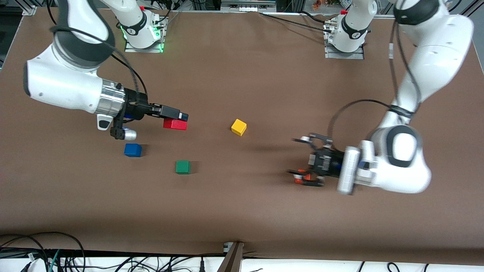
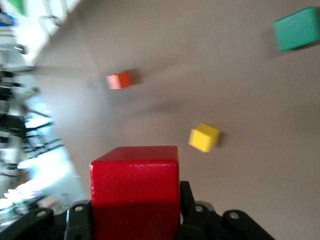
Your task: Pass red block to right arm, stack on blue
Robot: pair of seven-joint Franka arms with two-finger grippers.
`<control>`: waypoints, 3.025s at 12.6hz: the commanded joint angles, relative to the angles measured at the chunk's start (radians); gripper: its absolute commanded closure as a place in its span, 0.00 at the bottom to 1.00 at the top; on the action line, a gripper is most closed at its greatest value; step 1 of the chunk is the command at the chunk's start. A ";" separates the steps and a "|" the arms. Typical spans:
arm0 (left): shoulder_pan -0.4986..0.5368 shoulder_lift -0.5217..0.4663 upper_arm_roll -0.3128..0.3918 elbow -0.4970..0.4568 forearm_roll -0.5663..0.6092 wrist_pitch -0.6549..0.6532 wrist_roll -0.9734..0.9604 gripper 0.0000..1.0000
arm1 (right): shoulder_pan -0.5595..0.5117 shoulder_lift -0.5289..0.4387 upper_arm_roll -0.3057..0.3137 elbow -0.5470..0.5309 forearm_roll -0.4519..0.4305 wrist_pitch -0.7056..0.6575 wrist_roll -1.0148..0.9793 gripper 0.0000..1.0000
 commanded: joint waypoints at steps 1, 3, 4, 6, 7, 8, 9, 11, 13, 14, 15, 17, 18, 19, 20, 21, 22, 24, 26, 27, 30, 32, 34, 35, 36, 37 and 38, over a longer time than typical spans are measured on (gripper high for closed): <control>0.123 -0.019 0.009 -0.030 0.166 -0.126 0.020 0.00 | 0.019 0.019 0.001 -0.031 -0.240 -0.006 0.019 0.97; 0.178 -0.025 0.069 -0.019 0.275 -0.245 -0.096 0.00 | 0.021 0.030 0.001 -0.080 -0.428 -0.017 0.017 0.97; 0.195 -0.058 0.089 -0.018 0.347 -0.279 -0.178 0.00 | 0.016 0.045 -0.003 -0.100 -0.512 -0.017 0.008 0.97; 0.206 -0.166 0.098 -0.018 0.541 -0.277 -0.271 0.00 | 0.007 0.084 -0.023 -0.103 -0.659 -0.017 0.008 0.97; 0.208 -0.210 0.098 -0.013 0.627 -0.274 -0.331 0.00 | 0.007 0.087 -0.055 -0.103 -0.681 -0.015 0.008 0.97; 0.208 -0.236 0.098 0.023 0.695 -0.275 -0.384 0.00 | 0.005 0.091 -0.086 -0.096 -0.710 -0.006 0.003 0.97; 0.208 -0.243 0.097 0.062 0.769 -0.278 -0.395 0.00 | 0.005 0.105 -0.118 -0.094 -0.755 0.024 -0.021 0.96; 0.191 -0.296 0.091 0.088 0.904 -0.284 -0.400 0.00 | -0.013 0.143 -0.138 -0.103 -0.751 0.104 -0.081 0.96; 0.177 -0.359 0.095 0.084 0.937 -0.284 -0.402 0.00 | -0.050 0.186 -0.138 -0.112 -0.749 0.178 -0.170 0.96; 0.167 -0.400 0.095 0.078 0.964 -0.284 -0.424 0.00 | -0.074 0.196 -0.138 -0.125 -0.749 0.222 -0.219 0.96; 0.144 -0.443 0.094 0.070 0.992 -0.299 -0.484 0.00 | -0.103 0.222 -0.138 -0.138 -0.748 0.273 -0.262 0.96; 0.075 -0.555 0.103 0.006 1.033 -0.316 -0.556 0.00 | -0.108 0.228 -0.138 -0.159 -0.746 0.321 -0.261 0.96; 0.030 -0.615 0.130 -0.037 1.035 -0.318 -0.614 0.00 | -0.108 0.228 -0.138 -0.159 -0.745 0.324 -0.259 0.96; -0.016 -0.663 0.150 -0.057 1.035 -0.326 -0.683 0.00 | -0.110 0.229 -0.138 -0.159 -0.745 0.333 -0.258 0.96; -0.066 -0.721 0.193 -0.098 1.026 -0.327 -0.734 0.00 | -0.110 0.236 -0.137 -0.166 -0.725 0.341 -0.253 0.96; -0.124 -0.772 0.260 -0.131 1.012 -0.330 -0.759 0.00 | -0.110 0.231 -0.137 -0.180 -0.685 0.341 -0.254 0.96; -0.186 -0.813 0.331 -0.160 0.975 -0.329 -0.764 0.00 | -0.108 0.229 -0.137 -0.192 -0.680 0.345 -0.264 0.95; -0.301 -0.867 0.473 -0.192 0.928 -0.327 -0.841 0.00 | -0.108 0.233 -0.138 -0.212 -0.680 0.370 -0.271 0.91; -0.382 -0.899 0.595 -0.228 0.863 -0.318 -0.967 0.00 | -0.110 0.225 -0.138 -0.220 -0.680 0.365 -0.271 0.40; -0.399 -0.915 0.635 -0.257 0.827 -0.315 -1.018 0.00 | -0.108 0.214 -0.138 -0.220 -0.680 0.359 -0.267 0.00; -0.410 -0.982 0.704 -0.382 0.776 -0.223 -1.183 0.00 | -0.108 0.168 -0.138 -0.206 -0.680 0.263 -0.270 0.00; -0.410 -1.008 0.707 -0.433 0.776 -0.218 -1.386 0.00 | -0.108 0.090 -0.137 -0.198 -0.680 0.194 -0.270 0.00; -0.409 -1.021 0.709 -0.458 0.776 -0.221 -1.408 0.00 | -0.108 0.004 -0.137 -0.180 -0.682 0.131 -0.274 0.00; -0.400 -1.012 0.707 -0.444 0.776 -0.229 -1.408 0.00 | -0.108 -0.036 -0.137 -0.168 -0.682 0.103 -0.271 0.00; -0.394 -1.004 0.707 -0.436 0.773 -0.229 -1.405 0.00 | -0.108 -0.083 -0.137 -0.160 -0.682 0.092 -0.271 0.00; -0.393 -0.999 0.707 -0.435 0.772 -0.229 -1.405 0.00 | -0.108 -0.124 -0.140 -0.159 -0.680 0.091 -0.277 0.00; -0.395 -0.999 0.707 -0.436 0.772 -0.228 -1.405 0.00 | -0.108 -0.163 -0.141 -0.159 -0.680 0.066 -0.279 0.00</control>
